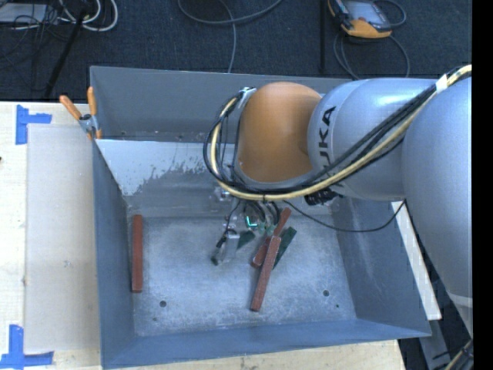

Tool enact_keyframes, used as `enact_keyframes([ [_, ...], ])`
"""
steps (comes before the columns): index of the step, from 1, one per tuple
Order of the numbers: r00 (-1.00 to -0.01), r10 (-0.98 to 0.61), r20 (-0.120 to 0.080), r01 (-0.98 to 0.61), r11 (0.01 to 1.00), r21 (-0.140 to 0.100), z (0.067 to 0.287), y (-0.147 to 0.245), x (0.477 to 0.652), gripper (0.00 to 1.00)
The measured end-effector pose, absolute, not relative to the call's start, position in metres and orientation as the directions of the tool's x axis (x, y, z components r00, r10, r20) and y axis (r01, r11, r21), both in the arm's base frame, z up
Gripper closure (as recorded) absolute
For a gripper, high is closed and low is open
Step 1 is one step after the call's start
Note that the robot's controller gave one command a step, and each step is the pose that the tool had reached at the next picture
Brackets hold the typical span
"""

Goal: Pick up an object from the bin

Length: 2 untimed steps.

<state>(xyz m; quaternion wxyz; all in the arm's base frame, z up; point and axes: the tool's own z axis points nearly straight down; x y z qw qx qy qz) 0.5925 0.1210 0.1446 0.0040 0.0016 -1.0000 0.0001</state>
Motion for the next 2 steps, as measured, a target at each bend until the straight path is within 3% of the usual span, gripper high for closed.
enact_keyframes([
  [1, -0.996, -0.084, 0.007, -0.084, 0.996, -0.002, 0.076, 0.038, 0.605, 0.0],
  [2, -0.985, -0.173, 0.005, -0.173, 0.985, 0.001, 0.069, 0.056, 0.576, 0.0],
])
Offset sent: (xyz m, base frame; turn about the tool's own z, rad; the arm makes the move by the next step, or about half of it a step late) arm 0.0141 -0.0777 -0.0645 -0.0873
